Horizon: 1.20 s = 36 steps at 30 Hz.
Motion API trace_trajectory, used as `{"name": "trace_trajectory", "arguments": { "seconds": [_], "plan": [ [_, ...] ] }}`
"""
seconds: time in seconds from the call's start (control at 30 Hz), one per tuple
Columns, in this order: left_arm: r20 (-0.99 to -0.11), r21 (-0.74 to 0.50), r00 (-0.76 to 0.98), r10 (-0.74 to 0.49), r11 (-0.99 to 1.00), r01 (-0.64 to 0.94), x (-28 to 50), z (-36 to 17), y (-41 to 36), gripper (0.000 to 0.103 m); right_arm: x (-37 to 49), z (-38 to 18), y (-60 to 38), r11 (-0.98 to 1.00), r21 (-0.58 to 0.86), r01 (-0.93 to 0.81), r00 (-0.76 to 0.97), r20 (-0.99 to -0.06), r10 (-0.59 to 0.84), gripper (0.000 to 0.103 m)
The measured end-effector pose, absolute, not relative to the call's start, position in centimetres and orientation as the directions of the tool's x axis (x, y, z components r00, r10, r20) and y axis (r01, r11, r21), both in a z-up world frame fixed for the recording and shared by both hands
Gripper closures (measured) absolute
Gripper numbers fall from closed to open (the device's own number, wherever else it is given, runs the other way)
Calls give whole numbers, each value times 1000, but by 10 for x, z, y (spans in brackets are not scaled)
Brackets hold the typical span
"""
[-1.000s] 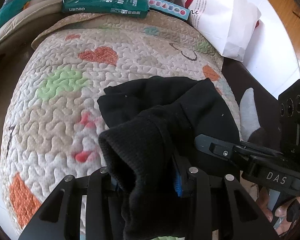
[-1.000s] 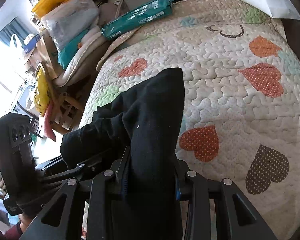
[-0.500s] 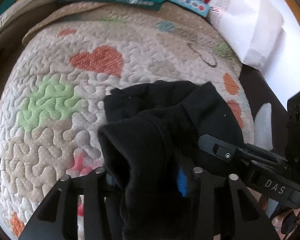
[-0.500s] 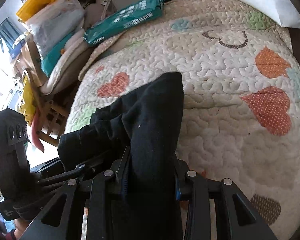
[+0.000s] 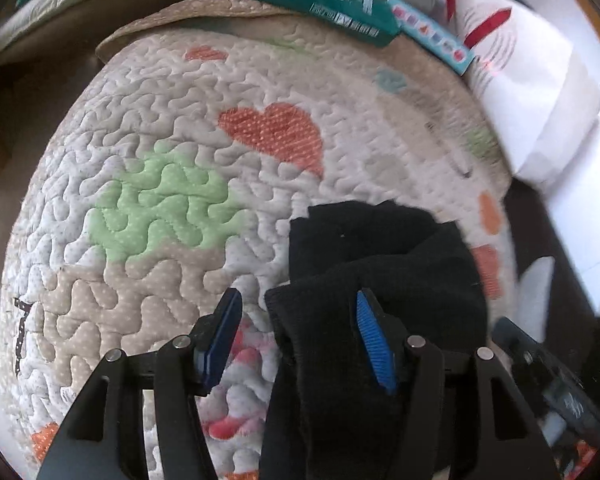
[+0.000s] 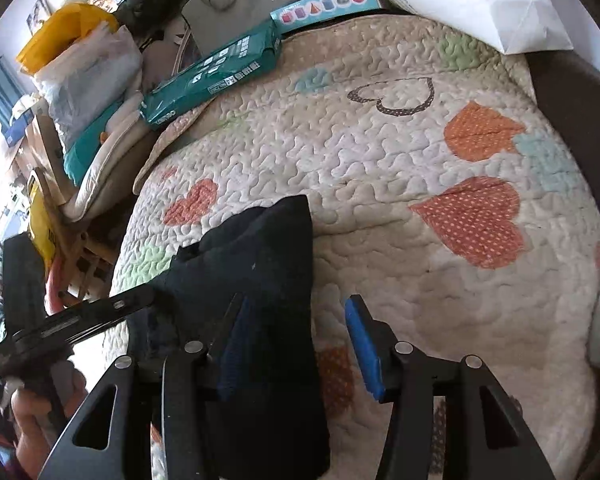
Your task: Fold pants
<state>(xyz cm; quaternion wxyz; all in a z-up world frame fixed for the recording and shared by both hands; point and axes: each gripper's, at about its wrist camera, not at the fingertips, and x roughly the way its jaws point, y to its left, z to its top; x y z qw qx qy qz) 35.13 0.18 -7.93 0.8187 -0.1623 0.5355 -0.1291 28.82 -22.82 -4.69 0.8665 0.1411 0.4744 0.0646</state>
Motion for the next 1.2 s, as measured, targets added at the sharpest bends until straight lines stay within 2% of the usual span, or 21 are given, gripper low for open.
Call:
{"name": "trace_trajectory", "arguments": {
  "seconds": [0.1,0.3,0.4,0.53,0.63,0.7,0.83,0.9,1.0,1.03,1.1,1.17,1.2],
  "plan": [
    [-841,-424,383,-382,905,-27,355,-87,8,32,285,-58,-218,973,229,11,516,-835,191,46],
    [-794,-551,373,-480,828,-106,344,-77,44,31,268,-48,-234,959,272,77,549,-814,187,43],
    [-828,-472,402,-390,873,-125,322,-56,63,31,247,-31,-233,956,281,85,573,-799,184,43],
    [-866,-340,430,-254,930,-136,270,-34,82,31,199,-15,-227,954,287,81,586,-788,187,37],
    [-864,-287,462,-201,950,-123,226,-23,81,31,162,-16,-218,956,284,69,571,-798,196,36],
    [-847,-191,521,-109,976,-105,188,-12,69,31,137,-20,-211,956,289,57,562,-801,208,36],
    [-750,-22,658,73,991,-135,121,11,43,27,86,-30,-204,956,286,65,564,-801,201,35],
    [-664,20,731,157,981,-192,89,26,34,16,65,-31,-201,968,240,72,587,-795,154,35],
    [-522,38,818,241,965,-260,49,52,22,5,52,-29,-194,985,158,66,611,-787,86,34],
    [-474,40,844,251,964,-264,39,60,18,0,50,-26,-192,988,139,63,620,-781,70,34],
    [-326,64,910,256,966,-249,12,78,5,0,45,-19,-189,991,121,52,648,-759,59,33],
    [-263,105,938,224,974,-203,0,91,-9,0,41,-14,-186,992,118,45,668,-742,58,31],
    [-273,124,948,164,983,-134,-2,97,-18,0,39,-11,-185,992,118,44,680,-731,57,30]
  ]
}}
